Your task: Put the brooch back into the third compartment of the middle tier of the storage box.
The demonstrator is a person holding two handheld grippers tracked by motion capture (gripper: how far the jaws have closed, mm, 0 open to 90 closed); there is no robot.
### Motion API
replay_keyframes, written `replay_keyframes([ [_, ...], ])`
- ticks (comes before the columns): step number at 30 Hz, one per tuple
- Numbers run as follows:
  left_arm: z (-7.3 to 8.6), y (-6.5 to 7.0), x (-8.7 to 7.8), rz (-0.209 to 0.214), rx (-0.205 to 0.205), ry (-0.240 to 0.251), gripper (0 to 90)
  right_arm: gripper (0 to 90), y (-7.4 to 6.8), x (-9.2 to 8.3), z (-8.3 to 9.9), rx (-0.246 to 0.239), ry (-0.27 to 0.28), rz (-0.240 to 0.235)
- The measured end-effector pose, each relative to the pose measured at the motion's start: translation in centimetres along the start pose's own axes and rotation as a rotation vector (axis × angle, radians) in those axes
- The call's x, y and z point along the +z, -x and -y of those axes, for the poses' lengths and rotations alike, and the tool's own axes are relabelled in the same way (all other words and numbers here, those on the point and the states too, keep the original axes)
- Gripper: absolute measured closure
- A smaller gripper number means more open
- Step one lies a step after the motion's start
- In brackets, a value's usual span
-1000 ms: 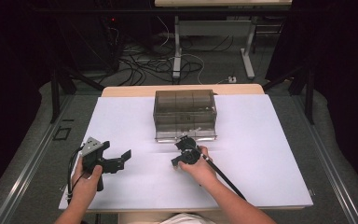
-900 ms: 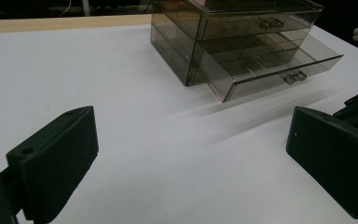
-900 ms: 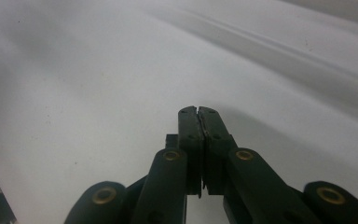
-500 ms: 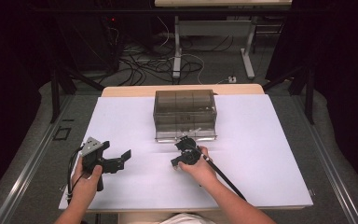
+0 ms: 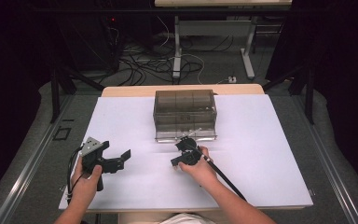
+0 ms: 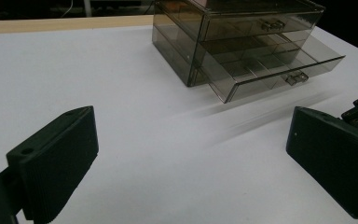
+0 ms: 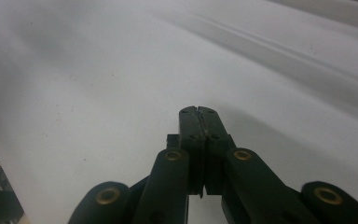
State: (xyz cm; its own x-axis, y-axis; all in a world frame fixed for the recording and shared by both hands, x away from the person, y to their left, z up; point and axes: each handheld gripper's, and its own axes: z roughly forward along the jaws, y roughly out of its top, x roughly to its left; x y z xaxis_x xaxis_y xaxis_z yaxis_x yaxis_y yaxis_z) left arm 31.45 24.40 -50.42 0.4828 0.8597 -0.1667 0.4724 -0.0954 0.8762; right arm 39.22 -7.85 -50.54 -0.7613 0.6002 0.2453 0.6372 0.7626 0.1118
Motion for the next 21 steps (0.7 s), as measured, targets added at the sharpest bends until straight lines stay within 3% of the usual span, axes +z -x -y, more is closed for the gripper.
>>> replay_keyframes([
  [1,0.0,0.0,0.0,0.000,0.000,0.000,2.6,89.7,0.0,0.0,0.0,0.004,0.007,0.003],
  [2,0.0,0.0,0.0,-0.001,0.000,0.000,2.6,89.7,-0.2,0.1,0.2,0.045,0.031,0.001],
  [3,0.0,0.0,0.0,0.000,0.000,0.000,2.6,89.7,0.1,0.1,0.2,-0.004,0.045,0.014],
  [4,0.0,0.0,0.0,0.000,0.000,0.001,2.6,89.7,0.2,0.0,0.2,-0.017,0.041,0.015],
  [6,0.0,0.0,0.0,0.000,0.000,0.001,2.6,89.7,0.2,-0.1,0.2,-0.025,0.036,0.021],
  [7,0.0,0.0,0.0,0.000,0.000,0.000,2.6,89.7,0.0,-0.3,0.2,-0.002,0.024,0.011],
  [9,0.0,0.0,0.0,0.000,0.000,0.001,2.6,89.7,-0.1,-0.3,0.3,0.012,0.053,0.015],
  [13,0.0,0.0,0.0,-0.002,0.004,0.000,2.6,89.7,0.2,-0.4,0.5,-0.015,0.084,0.025],
  [15,0.0,0.0,0.0,0.001,-0.001,0.001,2.6,89.7,-0.1,-0.4,0.6,0.041,0.113,0.007],
  [16,0.0,0.0,0.0,0.001,-0.001,0.001,2.6,89.7,0.2,-0.8,0.5,0.009,0.061,-0.014],
  [17,0.0,0.0,0.0,0.001,-0.001,0.001,2.6,89.7,0.2,-0.9,0.5,0.001,0.049,-0.004],
  [19,0.0,0.0,0.0,0.001,-0.001,0.001,2.6,89.8,0.1,-0.7,0.7,0.011,0.109,0.050],
  [20,0.0,0.0,0.0,0.001,-0.002,0.001,2.6,89.7,0.0,-0.7,0.7,0.021,0.111,0.048],
  [21,0.0,0.0,0.0,0.001,-0.002,0.002,2.6,89.7,0.1,-1.0,0.7,0.010,0.078,0.055],
])
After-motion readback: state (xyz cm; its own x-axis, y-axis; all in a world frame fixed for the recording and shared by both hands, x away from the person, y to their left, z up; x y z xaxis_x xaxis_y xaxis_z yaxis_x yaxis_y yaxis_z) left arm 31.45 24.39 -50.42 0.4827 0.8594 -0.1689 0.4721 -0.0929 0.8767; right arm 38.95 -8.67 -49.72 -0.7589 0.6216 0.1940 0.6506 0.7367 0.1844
